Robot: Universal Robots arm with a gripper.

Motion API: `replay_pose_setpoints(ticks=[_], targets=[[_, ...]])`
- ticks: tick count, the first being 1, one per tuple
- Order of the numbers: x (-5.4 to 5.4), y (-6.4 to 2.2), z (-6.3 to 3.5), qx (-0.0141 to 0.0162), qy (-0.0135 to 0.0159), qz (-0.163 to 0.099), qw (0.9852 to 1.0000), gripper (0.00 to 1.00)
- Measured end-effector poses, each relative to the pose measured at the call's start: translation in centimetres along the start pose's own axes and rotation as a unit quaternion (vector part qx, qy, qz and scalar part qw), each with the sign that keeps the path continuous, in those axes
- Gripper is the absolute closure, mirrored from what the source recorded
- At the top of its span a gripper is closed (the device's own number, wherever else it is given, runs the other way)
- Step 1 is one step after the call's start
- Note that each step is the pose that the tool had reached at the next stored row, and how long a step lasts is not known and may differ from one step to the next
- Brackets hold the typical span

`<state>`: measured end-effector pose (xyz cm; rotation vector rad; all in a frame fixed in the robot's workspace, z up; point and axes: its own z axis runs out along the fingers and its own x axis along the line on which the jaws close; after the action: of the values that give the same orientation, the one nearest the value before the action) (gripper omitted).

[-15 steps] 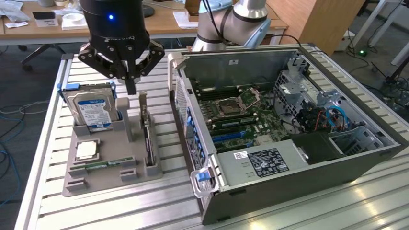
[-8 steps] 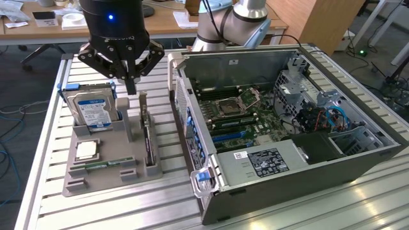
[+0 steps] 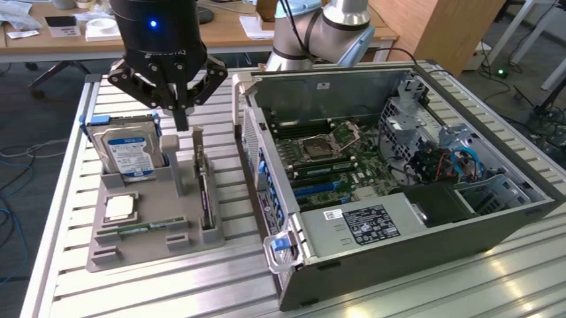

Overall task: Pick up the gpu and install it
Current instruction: 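Pick up the gpu and move the gpu toward the slot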

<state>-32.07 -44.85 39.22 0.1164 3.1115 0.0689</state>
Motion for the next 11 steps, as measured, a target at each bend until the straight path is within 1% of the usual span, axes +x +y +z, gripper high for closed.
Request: replay_pose_setpoints(ticks=[2, 5, 6, 7, 8, 9, 11], targets=[[0.0, 0.0, 0.0, 0.0, 0.0, 0.0, 1.0, 0.89], [0.0, 0.0, 0.0, 0.0, 0.0, 0.0, 1.0, 0.71], [0.0, 0.0, 0.0, 0.0, 0.0, 0.0, 1.0, 0.71], [0.0, 0.0, 0.0, 0.0, 0.0, 0.0, 1.0, 0.65], [0.0, 0.0, 0.0, 0.0, 0.0, 0.0, 1.0, 0.65], [0.0, 0.0, 0.0, 0.0, 0.0, 0.0, 1.0, 0.58], [0.0, 0.0, 0.0, 0.0, 0.0, 0.0, 1.0, 0.58]])
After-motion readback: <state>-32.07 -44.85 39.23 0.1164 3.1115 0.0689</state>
